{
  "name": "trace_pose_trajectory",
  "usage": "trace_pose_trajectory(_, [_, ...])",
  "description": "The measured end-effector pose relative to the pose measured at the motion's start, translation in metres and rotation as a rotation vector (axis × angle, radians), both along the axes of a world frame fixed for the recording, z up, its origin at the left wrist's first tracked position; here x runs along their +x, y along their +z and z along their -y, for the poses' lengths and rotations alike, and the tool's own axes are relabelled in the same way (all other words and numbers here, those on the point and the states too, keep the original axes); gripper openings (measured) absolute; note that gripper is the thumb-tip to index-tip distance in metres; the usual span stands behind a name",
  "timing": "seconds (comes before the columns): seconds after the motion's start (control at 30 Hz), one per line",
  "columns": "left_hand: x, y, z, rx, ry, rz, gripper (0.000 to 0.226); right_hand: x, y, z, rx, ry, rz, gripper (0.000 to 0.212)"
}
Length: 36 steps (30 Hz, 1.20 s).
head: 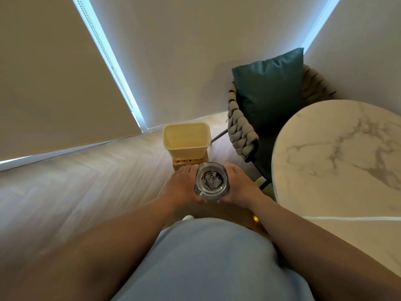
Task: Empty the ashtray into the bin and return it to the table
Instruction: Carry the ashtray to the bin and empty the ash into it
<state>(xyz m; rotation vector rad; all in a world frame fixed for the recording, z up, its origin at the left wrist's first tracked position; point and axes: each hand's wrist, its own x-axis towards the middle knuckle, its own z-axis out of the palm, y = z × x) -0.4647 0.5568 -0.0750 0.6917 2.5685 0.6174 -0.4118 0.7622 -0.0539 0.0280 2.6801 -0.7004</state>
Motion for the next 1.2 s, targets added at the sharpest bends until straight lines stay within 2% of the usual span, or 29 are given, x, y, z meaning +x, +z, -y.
trace_pose_trajectory(0.5, [-0.020,-0.001,0.041,-0.020,0.155,0.060,0.105,-0.055,-0.007,0.036,-0.010,0.147,0.066,0.107])
trace_pose_trajectory(0.8, [-0.059,0.001,0.019,-0.028,0.258,0.069,0.106,-0.114,-0.008,0.014,-0.020,0.238,0.093,0.112])
trace_pose_trajectory(1.2, [-0.128,0.009,-0.026,-0.011,0.337,0.068,0.104,-0.198,-0.005,-0.033,-0.073,0.313,0.083,0.106])
